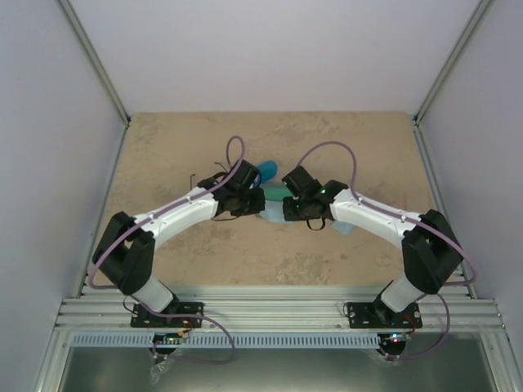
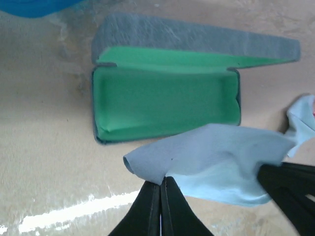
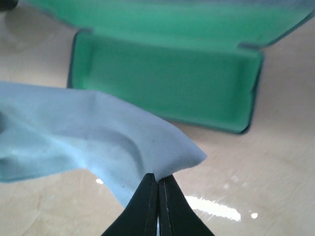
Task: Organize the sunglasses
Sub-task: Pick up the glasses cleaning cloth from the center of the board, then place the glasses cleaning cloth in the sunglasses case.
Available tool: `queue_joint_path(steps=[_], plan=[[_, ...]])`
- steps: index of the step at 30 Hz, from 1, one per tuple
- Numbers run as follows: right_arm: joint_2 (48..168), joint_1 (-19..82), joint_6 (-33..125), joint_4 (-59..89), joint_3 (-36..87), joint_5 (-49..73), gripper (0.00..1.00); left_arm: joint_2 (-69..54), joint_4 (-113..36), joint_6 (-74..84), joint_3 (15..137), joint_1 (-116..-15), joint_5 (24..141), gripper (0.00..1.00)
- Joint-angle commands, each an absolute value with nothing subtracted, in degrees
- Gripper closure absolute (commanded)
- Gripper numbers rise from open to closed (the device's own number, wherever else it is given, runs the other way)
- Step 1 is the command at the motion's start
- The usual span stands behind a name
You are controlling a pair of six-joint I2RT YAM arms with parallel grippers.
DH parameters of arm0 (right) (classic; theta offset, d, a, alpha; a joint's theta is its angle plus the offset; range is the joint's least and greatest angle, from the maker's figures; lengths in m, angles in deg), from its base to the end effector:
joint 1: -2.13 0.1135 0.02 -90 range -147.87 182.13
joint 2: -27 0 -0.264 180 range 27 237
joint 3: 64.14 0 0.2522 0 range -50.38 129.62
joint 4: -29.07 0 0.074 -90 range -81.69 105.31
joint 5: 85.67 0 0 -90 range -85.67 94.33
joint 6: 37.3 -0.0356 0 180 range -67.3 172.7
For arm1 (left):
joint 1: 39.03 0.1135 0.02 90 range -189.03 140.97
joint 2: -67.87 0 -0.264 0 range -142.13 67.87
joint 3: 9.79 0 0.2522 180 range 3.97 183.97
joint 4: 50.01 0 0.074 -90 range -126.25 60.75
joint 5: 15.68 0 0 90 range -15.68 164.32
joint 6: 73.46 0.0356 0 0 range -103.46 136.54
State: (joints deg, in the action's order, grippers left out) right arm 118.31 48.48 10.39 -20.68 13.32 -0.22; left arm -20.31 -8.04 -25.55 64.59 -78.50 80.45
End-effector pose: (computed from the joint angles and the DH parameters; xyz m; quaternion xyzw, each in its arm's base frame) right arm 0.2226 0.2293 0.2190 -0.0252 0.9725 0.1318 0.1902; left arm 0.2431 -0.2051 0.2268 -0.0061 0.9545 -0.2306 0.1891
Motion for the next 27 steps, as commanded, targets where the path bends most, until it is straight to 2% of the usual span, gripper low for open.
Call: queue_joint_path(steps=[1,10,27], plan=[[121.0,43.7,17.4,-21.3,16.3,0.1,0.99,-25.1,-7.4,-22.4,68.5,-76.1,82.9,1.00],[127.6,37.7,23.3,-21.0,21.2,3.3,0.99,-35.0,-6.1,-18.8,75.8,-72.7,86.3,1.00],[133.5,36.5,24.8,-21.3,22.5,4.2,0.99,-42.4,-1.4,-15.3,81.3,-71.4,87.0,1.00]])
